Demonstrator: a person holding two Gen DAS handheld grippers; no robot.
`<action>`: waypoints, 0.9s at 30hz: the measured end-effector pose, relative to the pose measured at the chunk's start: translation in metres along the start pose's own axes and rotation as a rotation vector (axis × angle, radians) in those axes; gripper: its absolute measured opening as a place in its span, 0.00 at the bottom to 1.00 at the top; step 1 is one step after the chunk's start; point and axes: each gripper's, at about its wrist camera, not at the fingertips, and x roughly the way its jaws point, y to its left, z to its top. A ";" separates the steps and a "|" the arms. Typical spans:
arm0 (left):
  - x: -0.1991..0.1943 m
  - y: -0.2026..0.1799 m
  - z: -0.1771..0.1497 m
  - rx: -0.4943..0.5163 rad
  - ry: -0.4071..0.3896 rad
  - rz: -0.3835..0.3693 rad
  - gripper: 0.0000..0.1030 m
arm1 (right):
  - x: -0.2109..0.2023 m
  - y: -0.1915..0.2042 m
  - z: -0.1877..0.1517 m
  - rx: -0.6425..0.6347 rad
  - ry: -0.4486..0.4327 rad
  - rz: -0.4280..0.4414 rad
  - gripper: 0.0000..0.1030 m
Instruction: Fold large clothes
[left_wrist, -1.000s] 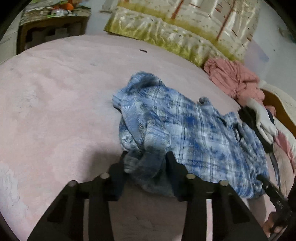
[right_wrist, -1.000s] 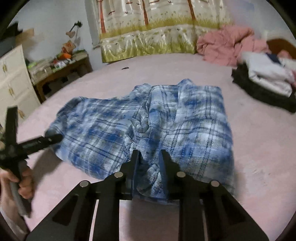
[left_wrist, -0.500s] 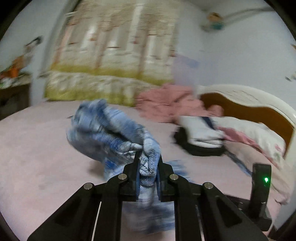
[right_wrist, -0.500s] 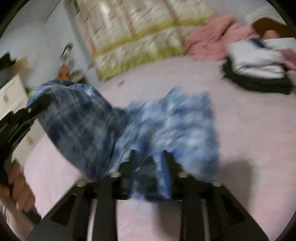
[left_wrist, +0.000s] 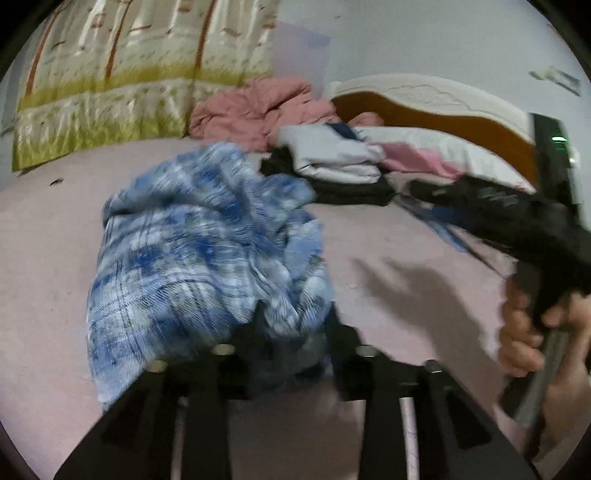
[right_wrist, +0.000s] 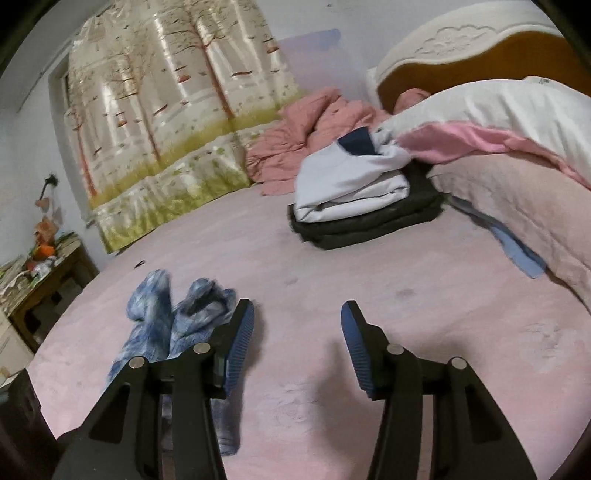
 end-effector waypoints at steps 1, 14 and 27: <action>-0.007 -0.003 -0.001 0.012 -0.016 -0.007 0.48 | 0.001 0.005 -0.001 -0.021 0.007 0.012 0.48; -0.051 0.122 -0.014 -0.348 -0.077 0.139 0.62 | -0.003 0.099 -0.036 -0.259 0.040 0.263 0.51; -0.029 0.122 -0.039 -0.350 0.064 0.086 0.62 | -0.017 0.109 -0.058 -0.195 0.058 0.168 0.04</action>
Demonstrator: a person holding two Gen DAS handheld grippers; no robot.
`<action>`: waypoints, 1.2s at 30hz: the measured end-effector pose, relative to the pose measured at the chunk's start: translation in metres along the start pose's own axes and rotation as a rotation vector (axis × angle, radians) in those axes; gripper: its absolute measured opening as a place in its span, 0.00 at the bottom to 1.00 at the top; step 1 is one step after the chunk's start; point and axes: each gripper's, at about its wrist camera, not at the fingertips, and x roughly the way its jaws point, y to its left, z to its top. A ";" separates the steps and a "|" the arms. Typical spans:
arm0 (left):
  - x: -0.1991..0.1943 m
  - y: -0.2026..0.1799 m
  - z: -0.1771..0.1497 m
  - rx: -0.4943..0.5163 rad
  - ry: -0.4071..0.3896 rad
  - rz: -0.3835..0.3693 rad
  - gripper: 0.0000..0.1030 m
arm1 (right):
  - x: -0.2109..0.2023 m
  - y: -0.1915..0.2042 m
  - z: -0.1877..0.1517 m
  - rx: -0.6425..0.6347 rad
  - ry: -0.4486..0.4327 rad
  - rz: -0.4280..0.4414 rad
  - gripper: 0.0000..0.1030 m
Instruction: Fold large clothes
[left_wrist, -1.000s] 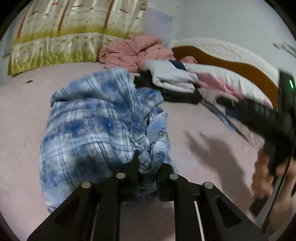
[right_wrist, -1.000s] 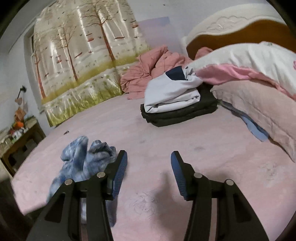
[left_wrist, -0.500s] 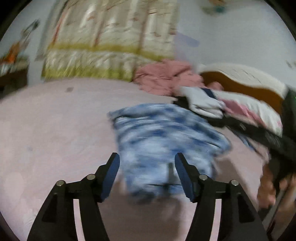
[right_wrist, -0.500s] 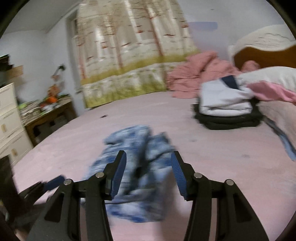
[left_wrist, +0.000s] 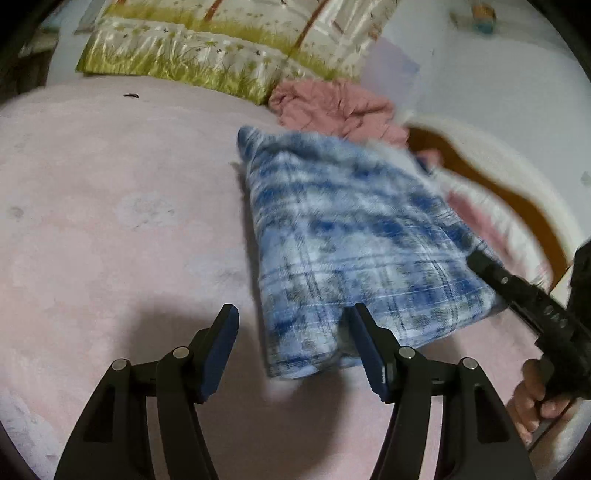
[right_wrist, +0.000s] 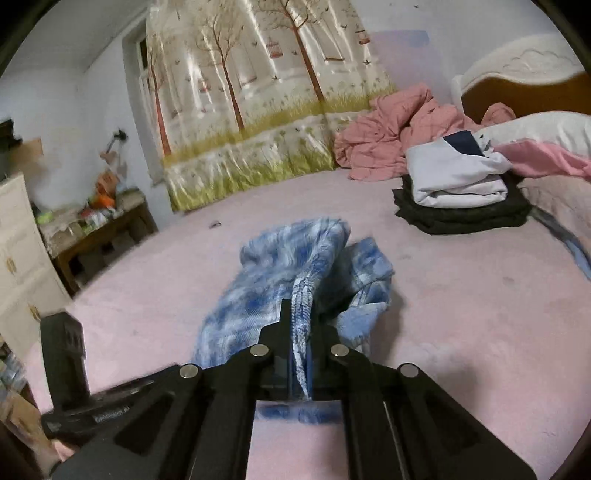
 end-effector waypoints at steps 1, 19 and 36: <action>0.006 -0.001 0.000 0.002 0.022 0.019 0.62 | 0.015 0.000 -0.007 -0.030 0.070 -0.063 0.04; 0.017 -0.009 -0.008 -0.021 0.035 0.025 0.64 | 0.082 0.013 0.088 -0.209 0.294 0.133 0.43; 0.013 -0.005 -0.009 -0.017 0.023 0.017 0.64 | 0.217 -0.035 0.134 -0.011 0.346 -0.257 0.00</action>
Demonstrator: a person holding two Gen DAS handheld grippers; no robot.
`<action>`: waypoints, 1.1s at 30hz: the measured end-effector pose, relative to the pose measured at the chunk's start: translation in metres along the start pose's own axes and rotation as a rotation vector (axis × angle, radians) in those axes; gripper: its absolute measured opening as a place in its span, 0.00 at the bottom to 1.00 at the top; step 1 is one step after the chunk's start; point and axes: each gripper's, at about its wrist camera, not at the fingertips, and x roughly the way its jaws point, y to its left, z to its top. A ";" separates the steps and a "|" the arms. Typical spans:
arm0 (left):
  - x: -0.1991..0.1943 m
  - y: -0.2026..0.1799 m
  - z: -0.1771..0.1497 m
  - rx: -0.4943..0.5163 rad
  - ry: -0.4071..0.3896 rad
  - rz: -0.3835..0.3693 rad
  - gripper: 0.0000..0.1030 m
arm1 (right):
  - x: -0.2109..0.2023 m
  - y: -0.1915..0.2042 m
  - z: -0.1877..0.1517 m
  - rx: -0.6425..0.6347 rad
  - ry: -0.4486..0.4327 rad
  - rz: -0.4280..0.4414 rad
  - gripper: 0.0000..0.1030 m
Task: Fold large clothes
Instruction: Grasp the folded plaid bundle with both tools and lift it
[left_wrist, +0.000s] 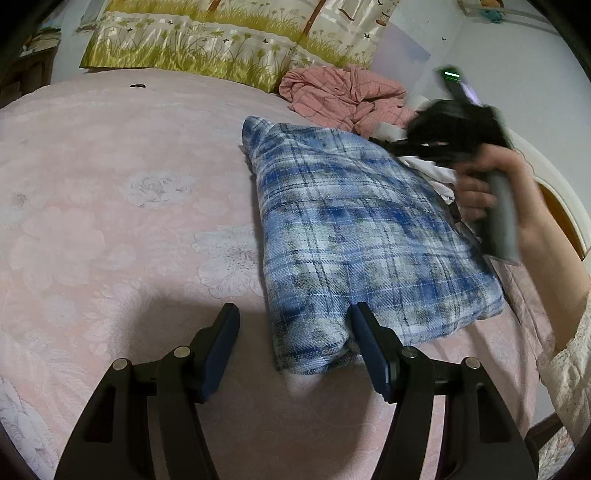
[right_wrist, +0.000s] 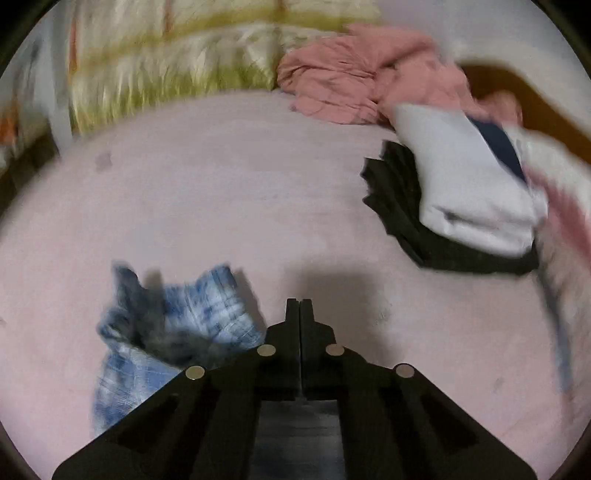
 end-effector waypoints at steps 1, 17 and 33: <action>0.001 0.000 0.000 0.000 0.000 -0.001 0.64 | -0.010 -0.011 -0.002 0.008 -0.009 0.053 0.01; -0.010 -0.013 -0.003 0.073 -0.037 0.064 0.64 | -0.095 -0.047 -0.147 0.092 -0.081 0.301 0.88; 0.033 0.015 0.031 -0.218 0.088 -0.264 0.90 | -0.012 -0.055 -0.175 0.216 0.093 0.651 0.85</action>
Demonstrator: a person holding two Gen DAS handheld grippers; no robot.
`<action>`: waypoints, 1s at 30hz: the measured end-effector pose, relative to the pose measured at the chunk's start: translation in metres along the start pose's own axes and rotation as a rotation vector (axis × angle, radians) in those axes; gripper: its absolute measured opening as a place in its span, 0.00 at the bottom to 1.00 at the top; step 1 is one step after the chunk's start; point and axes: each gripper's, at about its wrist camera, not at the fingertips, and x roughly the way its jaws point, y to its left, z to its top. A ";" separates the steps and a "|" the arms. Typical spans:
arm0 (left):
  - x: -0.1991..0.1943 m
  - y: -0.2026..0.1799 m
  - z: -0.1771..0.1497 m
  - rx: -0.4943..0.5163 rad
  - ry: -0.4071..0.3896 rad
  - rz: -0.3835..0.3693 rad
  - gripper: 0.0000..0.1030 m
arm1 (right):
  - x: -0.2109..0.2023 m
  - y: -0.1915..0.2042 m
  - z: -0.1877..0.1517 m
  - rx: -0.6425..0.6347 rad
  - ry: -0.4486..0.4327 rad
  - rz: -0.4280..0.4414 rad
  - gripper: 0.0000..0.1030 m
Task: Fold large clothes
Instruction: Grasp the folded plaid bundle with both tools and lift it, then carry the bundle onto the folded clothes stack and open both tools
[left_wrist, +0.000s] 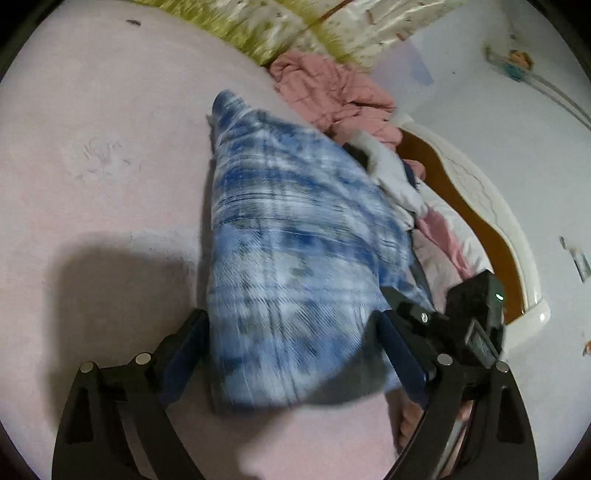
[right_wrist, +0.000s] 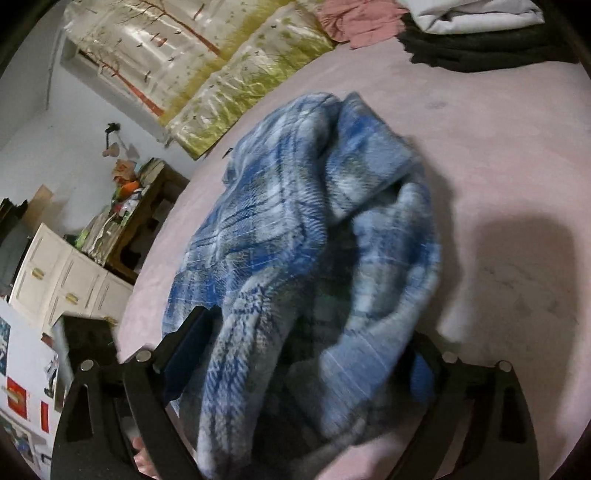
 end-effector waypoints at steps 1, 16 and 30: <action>0.003 -0.004 0.001 0.025 0.003 0.003 0.90 | 0.004 0.002 0.002 -0.009 0.003 -0.011 0.78; 0.005 -0.173 0.047 0.557 -0.279 0.027 0.34 | -0.099 0.064 0.053 -0.259 -0.363 -0.165 0.34; 0.302 -0.285 0.246 0.547 -0.278 -0.127 0.36 | -0.176 -0.032 0.307 -0.253 -0.633 -0.439 0.38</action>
